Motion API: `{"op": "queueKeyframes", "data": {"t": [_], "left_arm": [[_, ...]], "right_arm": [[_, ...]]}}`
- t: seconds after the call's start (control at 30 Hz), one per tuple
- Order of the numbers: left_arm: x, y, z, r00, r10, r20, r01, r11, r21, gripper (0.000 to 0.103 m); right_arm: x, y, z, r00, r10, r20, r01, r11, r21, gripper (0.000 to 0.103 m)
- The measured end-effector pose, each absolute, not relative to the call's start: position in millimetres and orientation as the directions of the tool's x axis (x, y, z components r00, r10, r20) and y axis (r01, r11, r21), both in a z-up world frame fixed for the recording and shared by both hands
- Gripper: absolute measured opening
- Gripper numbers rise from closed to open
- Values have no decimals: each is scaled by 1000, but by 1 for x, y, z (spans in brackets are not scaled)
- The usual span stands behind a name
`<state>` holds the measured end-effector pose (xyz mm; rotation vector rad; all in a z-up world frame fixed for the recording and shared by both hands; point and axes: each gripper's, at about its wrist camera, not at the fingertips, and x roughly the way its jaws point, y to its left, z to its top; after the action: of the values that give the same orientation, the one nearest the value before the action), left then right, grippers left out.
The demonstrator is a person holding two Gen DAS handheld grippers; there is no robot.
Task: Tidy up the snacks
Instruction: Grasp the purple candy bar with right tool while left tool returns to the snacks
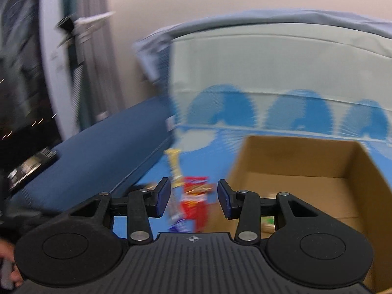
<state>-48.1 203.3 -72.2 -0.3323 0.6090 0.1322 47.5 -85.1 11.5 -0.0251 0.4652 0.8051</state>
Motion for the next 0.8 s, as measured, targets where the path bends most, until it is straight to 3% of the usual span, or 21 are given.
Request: {"op": "queueKeyframes", "data": {"t": [0.13, 0.33, 0.6, 0.8], "left_arm": [[-52, 211, -73, 815, 29, -579, -244, 923, -298, 39], [-55, 215, -73, 806, 66, -588, -296, 905, -304, 39], [-48, 214, -77, 783, 96, -614, -328, 903, -276, 39], [-47, 214, -78, 776, 109, -621, -337, 904, -263, 39]], "right_arm": [[34, -40, 4, 555, 686, -471, -740, 666, 97, 44], [44, 26, -35, 580, 499, -644, -673, 739, -33, 46], [56, 58, -86, 637, 347, -689, -636, 741, -214, 51], [68, 67, -110, 589, 280, -758, -629, 748, -213, 49]]}}
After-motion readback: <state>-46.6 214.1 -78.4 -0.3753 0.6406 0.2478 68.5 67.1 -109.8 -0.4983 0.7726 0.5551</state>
